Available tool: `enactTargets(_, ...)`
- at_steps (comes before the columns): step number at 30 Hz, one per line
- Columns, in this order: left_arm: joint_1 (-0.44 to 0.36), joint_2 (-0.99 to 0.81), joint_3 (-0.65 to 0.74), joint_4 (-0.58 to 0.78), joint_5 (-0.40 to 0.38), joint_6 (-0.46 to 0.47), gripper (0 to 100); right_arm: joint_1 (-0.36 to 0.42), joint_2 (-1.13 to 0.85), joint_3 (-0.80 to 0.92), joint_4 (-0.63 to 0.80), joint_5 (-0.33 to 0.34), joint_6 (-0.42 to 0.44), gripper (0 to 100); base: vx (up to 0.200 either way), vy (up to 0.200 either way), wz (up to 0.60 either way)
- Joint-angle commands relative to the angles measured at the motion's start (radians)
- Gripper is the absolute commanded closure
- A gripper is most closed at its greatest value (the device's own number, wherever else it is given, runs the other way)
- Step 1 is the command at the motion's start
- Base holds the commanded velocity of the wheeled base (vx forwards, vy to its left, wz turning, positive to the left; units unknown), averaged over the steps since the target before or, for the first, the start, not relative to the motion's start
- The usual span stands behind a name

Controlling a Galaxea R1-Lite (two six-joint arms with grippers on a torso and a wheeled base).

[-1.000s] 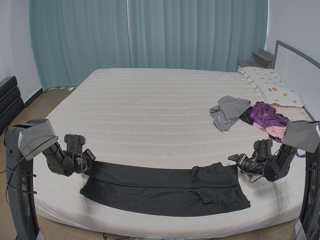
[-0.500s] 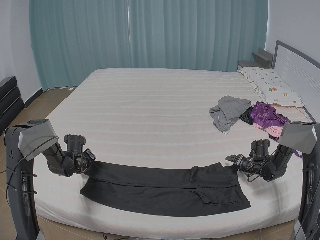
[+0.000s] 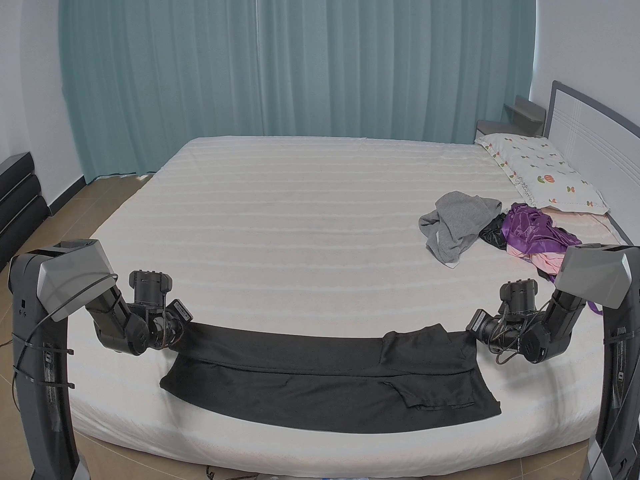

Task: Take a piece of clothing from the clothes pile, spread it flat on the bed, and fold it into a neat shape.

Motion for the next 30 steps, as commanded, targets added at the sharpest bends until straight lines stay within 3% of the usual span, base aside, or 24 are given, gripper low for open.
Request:
enactTargets(1, 0.000, -0.001, 0.000, 0.000, -0.001, 0.000, 100, -0.005, -0.002, 0.001, -0.002, 0.000, 0.002, 100, 0.000, 0.000, 0.00)
enactTargets(9, 0.000, -0.001, 0.000, 0.000, -0.001, 0.000, 100, -0.005, -0.002, 0.004, -0.002, 0.001, 0.005, 100, 0.000, 0.000, 0.00)
enactTargets(10, 0.000, -0.001, 0.000, 0.000, -0.001, 0.000, 100, -0.005, -0.002, 0.004, -0.002, 0.001, 0.005, 0, 0.000, 0.000, 0.00)
enactTargets(11, 0.000, -0.006, 0.005, 0.001, -0.006, -0.002, 0, -0.004, -0.002, 0.007, -0.002, 0.001, 0.005, 0, 0.000, 0.000, 0.00)
enactTargets(16, 0.002, -0.018, 0.028, -0.002, -0.035, -0.002, 0, -0.005, -0.023, 0.023, -0.014, 0.009, 0.017, 0, 0.000, 0.000, 0.00)
enactTargets(20, 0.011, -0.070, 0.066, -0.002, -0.056, -0.049, 0, -0.019, -0.083, 0.064, -0.015, 0.039, 0.109, 0, 0.000, 0.000, 0.00)
enactTargets(24, 0.025, -0.197, 0.183, -0.002, -0.118, -0.095, 0, -0.054, -0.141, 0.147, -0.020, 0.142, 0.155, 0, 0.000, 0.000, 0.00)
enactTargets(30, 0.016, -0.293, 0.349, -0.009, -0.154, -0.109, 0, -0.070, -0.154, 0.184, -0.038, 0.171, 0.197, 0, 0.000, 0.000, 0.00)
